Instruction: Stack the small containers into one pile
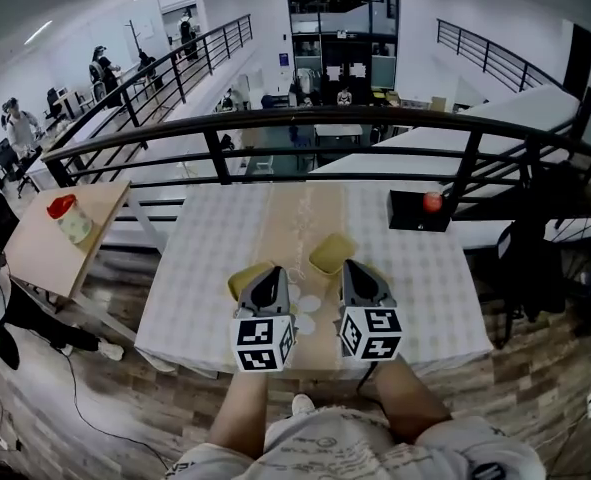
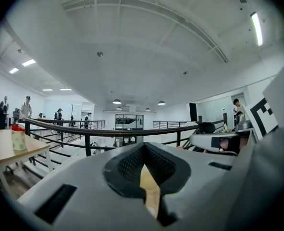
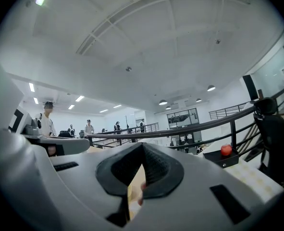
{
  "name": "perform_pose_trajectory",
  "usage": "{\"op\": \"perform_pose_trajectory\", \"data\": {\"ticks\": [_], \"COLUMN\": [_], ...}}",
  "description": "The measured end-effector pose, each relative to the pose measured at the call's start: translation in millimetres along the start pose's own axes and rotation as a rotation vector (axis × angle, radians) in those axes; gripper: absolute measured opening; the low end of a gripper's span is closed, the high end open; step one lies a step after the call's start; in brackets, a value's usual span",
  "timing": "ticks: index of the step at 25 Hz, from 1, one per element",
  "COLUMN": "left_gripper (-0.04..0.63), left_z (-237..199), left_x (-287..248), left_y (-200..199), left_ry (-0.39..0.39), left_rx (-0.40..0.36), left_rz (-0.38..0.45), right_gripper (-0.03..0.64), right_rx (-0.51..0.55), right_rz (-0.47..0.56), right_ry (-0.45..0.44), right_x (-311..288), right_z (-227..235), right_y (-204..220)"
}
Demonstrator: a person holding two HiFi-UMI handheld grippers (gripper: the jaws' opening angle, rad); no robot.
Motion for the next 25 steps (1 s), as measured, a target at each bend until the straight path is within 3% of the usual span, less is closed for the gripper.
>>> {"op": "perform_pose_trajectory", "data": {"ticks": [10, 25], "left_gripper": [0.006, 0.006], "left_z": [-62, -88], "left_x": [-56, -90], "left_y": [21, 67], "left_ry": [0.047, 0.023], "left_rx": [0.013, 0.029], "left_rz": [-0.034, -0.136], "right_gripper": [0.0, 0.002], "right_rx": [-0.005, -0.005], "right_rz": [-0.01, -0.091], "right_ry": [0.07, 0.103], "right_x": [-66, -98], "right_z": [-2, 33], "right_y": [20, 53]}}
Point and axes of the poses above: the fingertips, and each gripper's own axes: x backward along the fingers, z to its right, y out of its underside, the point moved 7 cm from there along x, backward along the fingers, and after that the axes turned 7 degrees about z, right-handed, at the moved point
